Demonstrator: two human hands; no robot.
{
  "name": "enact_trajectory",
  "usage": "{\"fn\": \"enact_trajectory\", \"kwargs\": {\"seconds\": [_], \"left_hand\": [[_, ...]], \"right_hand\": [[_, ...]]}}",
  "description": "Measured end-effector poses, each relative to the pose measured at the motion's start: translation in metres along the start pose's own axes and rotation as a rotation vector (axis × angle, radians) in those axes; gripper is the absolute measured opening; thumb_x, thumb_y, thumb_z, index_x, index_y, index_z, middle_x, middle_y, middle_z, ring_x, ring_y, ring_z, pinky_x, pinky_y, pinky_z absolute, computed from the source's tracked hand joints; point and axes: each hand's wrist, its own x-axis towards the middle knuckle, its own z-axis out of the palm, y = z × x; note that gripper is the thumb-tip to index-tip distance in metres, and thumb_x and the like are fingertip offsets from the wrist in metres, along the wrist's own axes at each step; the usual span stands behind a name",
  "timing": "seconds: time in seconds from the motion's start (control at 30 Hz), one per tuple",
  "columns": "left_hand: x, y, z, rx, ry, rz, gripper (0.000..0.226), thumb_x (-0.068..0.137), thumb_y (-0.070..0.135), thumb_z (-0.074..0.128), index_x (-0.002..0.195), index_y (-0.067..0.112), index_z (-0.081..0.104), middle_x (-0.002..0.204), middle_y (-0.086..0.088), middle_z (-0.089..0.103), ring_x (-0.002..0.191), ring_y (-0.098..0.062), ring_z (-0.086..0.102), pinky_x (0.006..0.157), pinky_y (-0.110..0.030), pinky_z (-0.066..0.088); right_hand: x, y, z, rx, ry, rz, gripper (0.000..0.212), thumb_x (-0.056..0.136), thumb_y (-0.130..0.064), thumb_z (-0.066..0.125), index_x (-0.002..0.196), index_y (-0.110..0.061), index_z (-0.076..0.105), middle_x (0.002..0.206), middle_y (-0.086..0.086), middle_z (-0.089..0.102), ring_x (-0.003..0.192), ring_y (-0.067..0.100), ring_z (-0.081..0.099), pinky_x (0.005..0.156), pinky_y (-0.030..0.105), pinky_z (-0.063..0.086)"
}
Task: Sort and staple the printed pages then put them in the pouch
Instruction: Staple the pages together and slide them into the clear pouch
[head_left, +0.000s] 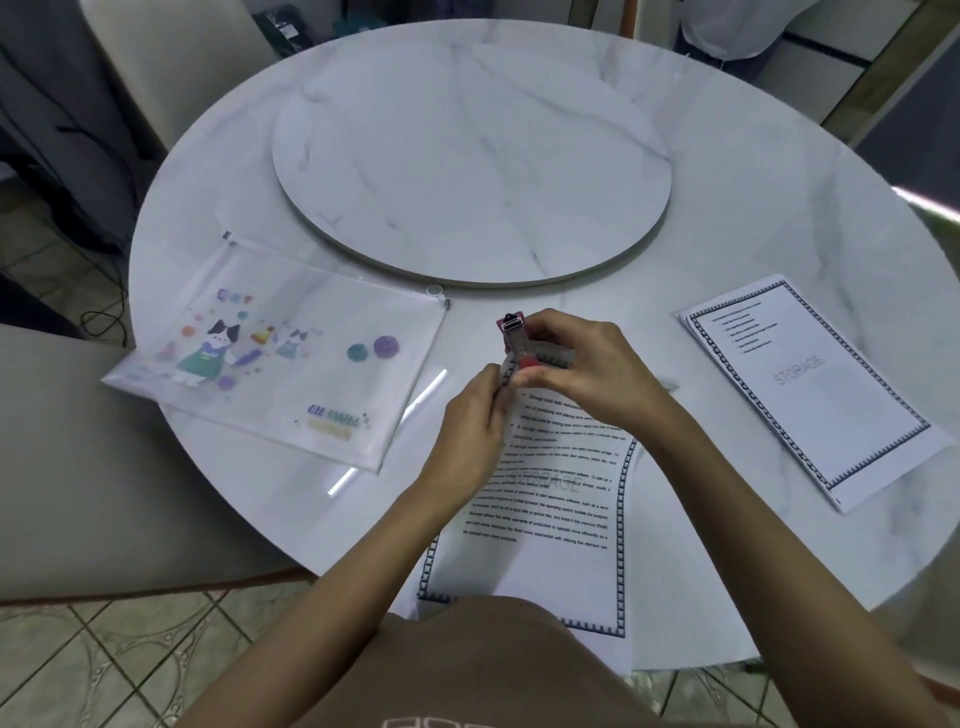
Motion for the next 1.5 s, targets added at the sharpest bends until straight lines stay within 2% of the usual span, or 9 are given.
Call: {"fn": "enact_trajectory", "kwargs": {"seconds": [0.1,0.47,0.67,0.9,1.07,1.2,1.33,1.43,1.5], "left_hand": [[-0.001,0.0,0.0,0.007,0.014,0.012,0.034,0.099,0.015,0.037,0.071,0.033,0.03,0.068,0.012,0.04,0.062,0.002,0.044,0.056,-0.01,0.032],[0.001,-0.001,0.0,-0.017,0.053,0.061,0.034,0.099,0.017,0.037,0.071,0.034,0.031,0.067,0.013,0.04,0.063,0.009,0.045,0.057,-0.009,0.034],[-0.001,-0.006,0.003,-0.052,0.055,0.026,0.034,0.099,0.016,0.04,0.07,0.031,0.032,0.065,0.011,0.037,0.06,0.006,0.042,0.056,-0.012,0.032],[-0.008,-0.02,0.005,-0.132,-0.012,-0.081,0.032,0.096,0.028,0.047,0.067,0.021,0.034,0.053,0.01,0.034,0.05,-0.002,0.033,0.05,-0.016,0.027],[-0.009,-0.032,0.007,-0.121,-0.062,-0.118,0.037,0.096,0.034,0.046,0.088,-0.003,0.047,0.068,-0.017,0.05,0.062,-0.01,0.042,0.059,-0.028,0.035],[-0.011,-0.03,0.006,-0.104,-0.055,-0.109,0.026,0.097,0.024,0.045,0.077,0.009,0.044,0.059,0.008,0.04,0.052,0.0,0.039,0.051,-0.012,0.031],[-0.01,-0.031,0.006,-0.116,-0.039,-0.12,0.026,0.098,0.02,0.044,0.072,0.02,0.041,0.06,0.01,0.045,0.052,0.005,0.046,0.051,-0.008,0.035],[-0.008,-0.039,0.005,-0.113,-0.028,-0.174,0.028,0.099,0.017,0.042,0.071,0.023,0.038,0.063,0.011,0.047,0.054,0.004,0.048,0.051,-0.007,0.036],[-0.007,-0.049,0.004,-0.073,-0.06,-0.213,0.016,0.099,0.017,0.041,0.083,0.019,0.044,0.075,0.009,0.053,0.062,0.001,0.048,0.053,-0.006,0.037]], "right_hand": [[-0.001,0.001,0.001,0.065,-0.008,0.002,0.039,0.076,-0.004,0.073,0.112,-0.01,0.059,0.093,-0.017,0.06,0.079,-0.025,0.054,0.074,-0.004,0.037],[0.002,0.009,0.006,0.032,0.035,-0.038,0.036,0.077,-0.006,0.072,0.111,-0.007,0.06,0.093,-0.018,0.059,0.083,-0.024,0.055,0.082,-0.001,0.04],[0.001,0.014,0.014,0.001,0.129,-0.06,0.032,0.077,-0.007,0.071,0.107,-0.007,0.061,0.096,-0.002,0.066,0.081,-0.019,0.057,0.083,0.003,0.043],[0.003,0.019,0.016,0.044,0.21,-0.013,0.03,0.076,-0.004,0.071,0.104,-0.008,0.064,0.083,-0.012,0.064,0.079,-0.009,0.062,0.084,0.014,0.051],[0.001,0.025,0.014,0.091,0.175,0.028,0.03,0.076,-0.005,0.072,0.105,-0.01,0.063,0.088,-0.007,0.066,0.083,-0.001,0.065,0.084,0.015,0.051],[0.005,0.027,0.007,0.135,0.088,0.068,0.037,0.077,-0.007,0.072,0.111,-0.015,0.059,0.097,-0.009,0.064,0.093,-0.001,0.063,0.09,0.018,0.049],[0.005,0.027,0.001,0.24,0.206,0.005,0.032,0.078,-0.007,0.071,0.106,-0.019,0.058,0.105,-0.007,0.066,0.101,-0.002,0.061,0.089,0.011,0.045],[0.004,0.031,-0.004,0.255,0.294,-0.007,0.032,0.079,-0.012,0.071,0.1,-0.031,0.057,0.102,-0.012,0.066,0.106,0.009,0.062,0.099,0.025,0.044],[0.002,0.039,-0.004,0.254,0.317,0.033,0.031,0.08,-0.013,0.07,0.101,-0.031,0.056,0.102,-0.009,0.066,0.104,0.014,0.063,0.098,0.03,0.046]]}}
